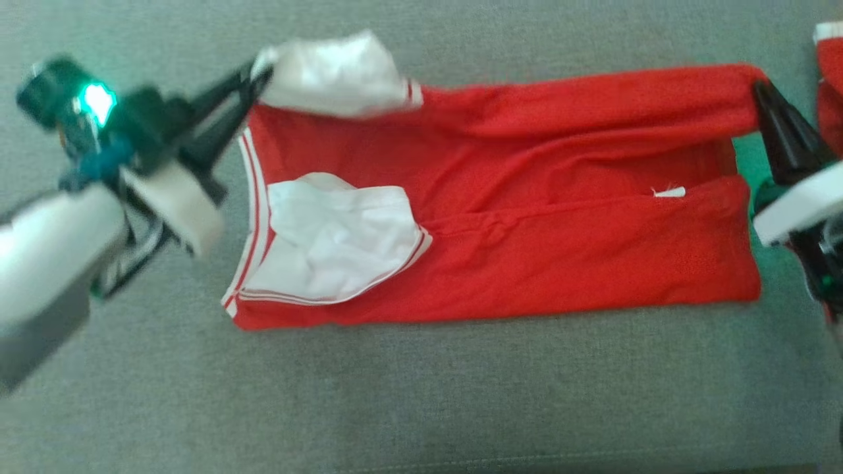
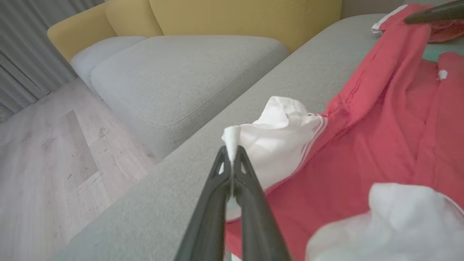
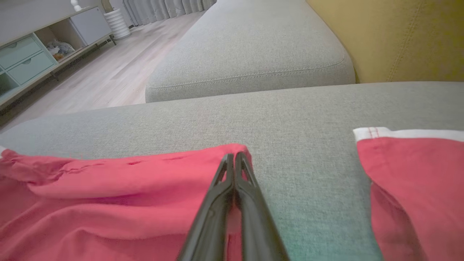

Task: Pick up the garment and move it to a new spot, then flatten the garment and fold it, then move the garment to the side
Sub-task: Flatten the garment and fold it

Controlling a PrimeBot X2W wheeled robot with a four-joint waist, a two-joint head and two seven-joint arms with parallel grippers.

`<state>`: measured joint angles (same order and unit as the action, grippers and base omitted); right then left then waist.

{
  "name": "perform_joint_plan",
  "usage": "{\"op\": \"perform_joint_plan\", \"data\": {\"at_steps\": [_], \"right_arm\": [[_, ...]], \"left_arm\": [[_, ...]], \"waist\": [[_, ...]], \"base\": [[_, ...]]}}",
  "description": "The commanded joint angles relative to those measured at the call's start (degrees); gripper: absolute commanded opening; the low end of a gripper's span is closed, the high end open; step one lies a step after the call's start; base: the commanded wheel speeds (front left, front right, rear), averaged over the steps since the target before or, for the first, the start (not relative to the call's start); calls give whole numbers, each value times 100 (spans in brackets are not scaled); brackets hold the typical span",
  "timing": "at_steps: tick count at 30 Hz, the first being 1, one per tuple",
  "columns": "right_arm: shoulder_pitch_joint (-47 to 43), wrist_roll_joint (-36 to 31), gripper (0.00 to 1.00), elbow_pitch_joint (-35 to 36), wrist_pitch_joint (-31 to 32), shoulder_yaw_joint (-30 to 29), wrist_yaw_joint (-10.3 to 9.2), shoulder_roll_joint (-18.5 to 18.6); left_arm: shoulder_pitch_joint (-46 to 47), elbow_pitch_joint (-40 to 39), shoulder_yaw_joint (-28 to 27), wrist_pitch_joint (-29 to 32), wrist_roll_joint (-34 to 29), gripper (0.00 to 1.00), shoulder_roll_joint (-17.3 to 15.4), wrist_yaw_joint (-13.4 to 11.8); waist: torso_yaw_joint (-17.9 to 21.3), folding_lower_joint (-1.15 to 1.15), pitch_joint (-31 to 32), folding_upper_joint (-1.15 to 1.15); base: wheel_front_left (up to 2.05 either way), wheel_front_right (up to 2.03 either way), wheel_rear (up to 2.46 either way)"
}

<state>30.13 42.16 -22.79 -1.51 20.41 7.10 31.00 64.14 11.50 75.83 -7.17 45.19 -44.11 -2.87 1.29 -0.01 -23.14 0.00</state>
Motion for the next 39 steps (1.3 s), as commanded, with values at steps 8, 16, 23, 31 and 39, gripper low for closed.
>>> {"op": "perform_joint_plan", "data": {"at_steps": [8,16,23,31,39], "right_arm": [[-1284,-345,0,713,208,-851,39,-68],[-2145,-717,0,1252,601,-1531,39,-463],[-2260,-1447,100,1179,688,-1989,39,-931],[-2630,-1852,100,1253,76,-2667,39,-1649],[-2918,-1909,100,1114,-285,-2994,39,-2130]], "left_arm": [[-858,-1369,-265,-136,-37,0,-807,-889],[-1496,-1973,-259,-153,16,0,-893,-1296],[-2097,-1711,-263,-382,154,100,-474,-1570],[-3104,-1365,-1054,-776,-101,100,573,-2760],[-4562,-1441,-2402,-781,-1451,100,1664,-3166]], "waist": [[-227,1,287,0],[-280,1,373,0],[-244,1,403,0],[-412,1,721,0],[-726,1,1129,0]], "base": [[0,0,0],[0,0,0],[0,0,0],[0,0,0],[0,0,0]]}}
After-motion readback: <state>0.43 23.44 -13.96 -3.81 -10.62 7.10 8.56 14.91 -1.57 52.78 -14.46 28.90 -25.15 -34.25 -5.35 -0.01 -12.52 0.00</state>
